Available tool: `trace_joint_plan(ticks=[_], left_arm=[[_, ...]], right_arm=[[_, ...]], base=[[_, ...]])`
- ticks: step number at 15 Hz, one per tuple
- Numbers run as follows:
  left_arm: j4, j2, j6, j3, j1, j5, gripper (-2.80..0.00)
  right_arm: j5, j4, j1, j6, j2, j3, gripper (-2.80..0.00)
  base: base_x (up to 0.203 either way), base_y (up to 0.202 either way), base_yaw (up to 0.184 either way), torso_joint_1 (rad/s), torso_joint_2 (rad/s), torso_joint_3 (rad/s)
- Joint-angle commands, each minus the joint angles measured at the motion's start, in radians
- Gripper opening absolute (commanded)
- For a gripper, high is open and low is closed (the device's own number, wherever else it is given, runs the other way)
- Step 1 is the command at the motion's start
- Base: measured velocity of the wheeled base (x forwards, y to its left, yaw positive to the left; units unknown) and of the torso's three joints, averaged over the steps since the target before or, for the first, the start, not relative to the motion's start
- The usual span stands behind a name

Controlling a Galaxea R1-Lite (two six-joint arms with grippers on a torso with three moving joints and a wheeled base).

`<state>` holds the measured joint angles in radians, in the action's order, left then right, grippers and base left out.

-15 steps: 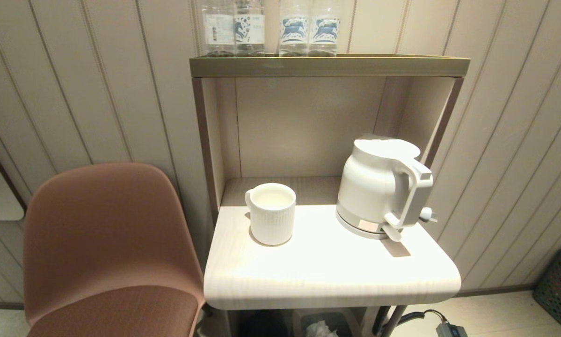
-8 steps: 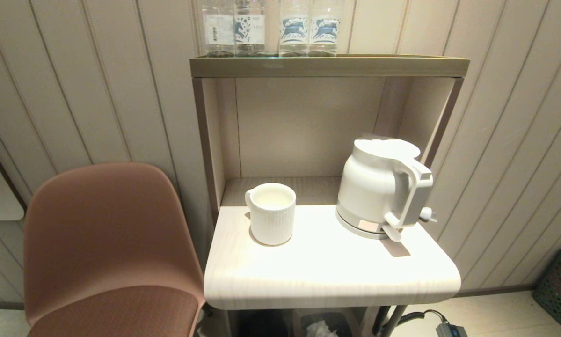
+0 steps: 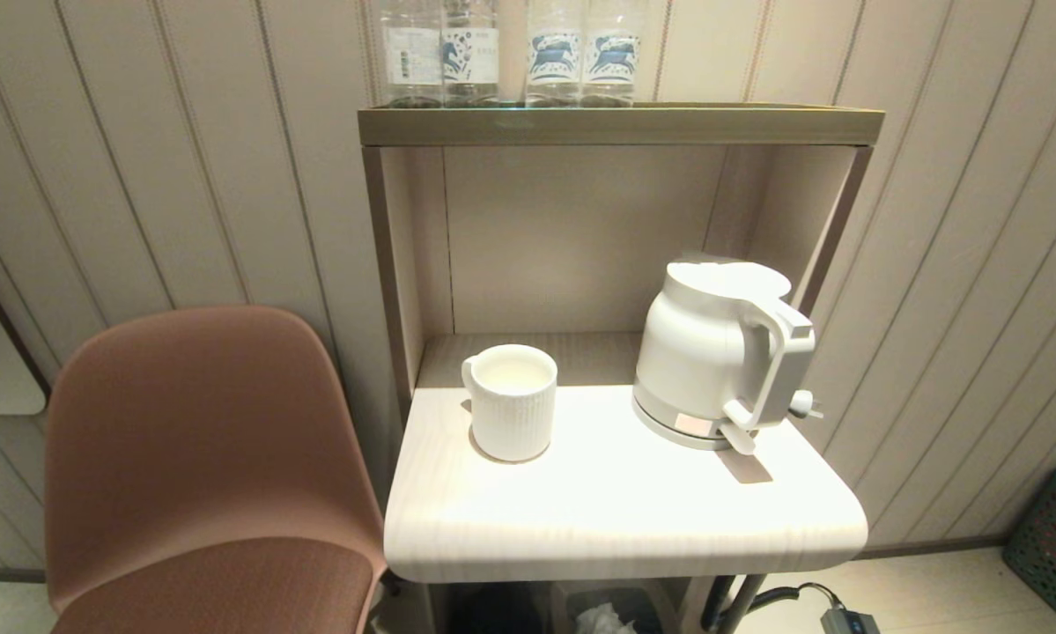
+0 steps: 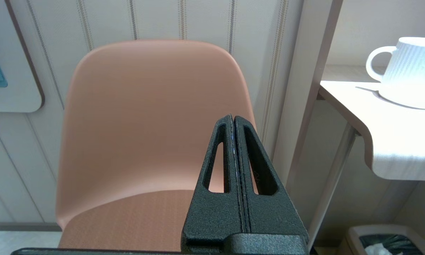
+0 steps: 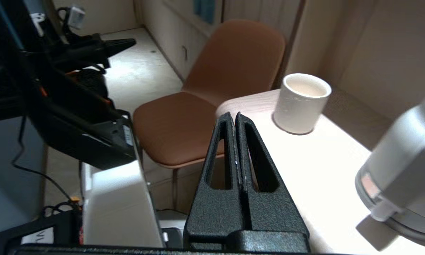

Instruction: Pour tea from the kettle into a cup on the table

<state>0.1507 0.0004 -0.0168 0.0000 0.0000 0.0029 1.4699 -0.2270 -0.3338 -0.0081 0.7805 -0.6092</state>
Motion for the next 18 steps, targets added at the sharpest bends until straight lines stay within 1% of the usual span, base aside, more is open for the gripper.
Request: trace_joint_plan(ticks=[1,3,4,5,7,8,9,12,14,15,18], left_arm=[[0.001,0.0,0.0,0.0,0.0,0.0,-2.8],[0.001,0.0,0.0,0.0,0.0,0.001,-2.8],[0.001,0.0,-0.002,0.0,0.0,0.0,-2.8],[0.001,0.0,0.0,0.0,0.0,0.0,-2.8],[0.001,0.0,0.0,0.0,0.0,0.0,-2.8],[0.001,0.0,0.0,0.0,0.0,0.001,-2.8],[0.001,0.0,0.0,0.0,0.0,0.001,-2.8],[0.001,0.0,0.0,0.0,0.0,0.002,-2.8],[0.001,0.0,0.0,0.0,0.0,0.0,-2.8],[0.001,0.0,0.0,0.0,0.0,0.0,-2.8],[0.001,0.0,0.0,0.0,0.0,0.001,-2.8]], right_arm=[[-0.2,-0.001,0.132,0.008,-0.056,0.045,-2.8],[-0.377,-0.002,0.225,0.057,-0.186,0.142,-2.8],[-0.447,-0.002,0.257,0.091,-0.253,0.198,-2.8],[-0.515,-0.002,0.28,0.12,-0.313,0.254,-2.8],[-0.656,-0.002,0.313,0.152,-0.434,0.372,-2.8],[-0.698,-0.001,0.319,0.158,-0.49,0.415,-2.8],[-0.72,-0.001,0.322,0.163,-0.538,0.455,-2.8],[-0.752,-0.007,0.325,0.166,-0.646,0.596,-2.8],[-0.789,-0.068,0.326,0.146,-0.675,0.609,-2.8],[-0.846,-0.098,0.326,0.148,-0.681,0.609,-2.8],[-1.059,-0.141,0.326,0.153,-0.702,0.609,-2.8]], base=[[0.0,0.0,0.0,0.0,0.0,0.0],[0.0,0.0,0.0,0.0,0.0,0.0],[0.0,0.0,0.0,0.0,0.0,0.0],[0.0,0.0,0.0,0.0,0.0,0.0],[0.0,0.0,0.0,0.0,0.0,0.0],[0.0,0.0,0.0,0.0,0.0,0.0],[0.0,0.0,0.0,0.0,0.0,0.0],[0.0,0.0,0.0,0.0,0.0,0.0],[0.0,0.0,0.0,0.0,0.0,0.0],[0.0,0.0,0.0,0.0,0.0,0.0],[0.0,0.0,0.0,0.0,0.0,0.0]])
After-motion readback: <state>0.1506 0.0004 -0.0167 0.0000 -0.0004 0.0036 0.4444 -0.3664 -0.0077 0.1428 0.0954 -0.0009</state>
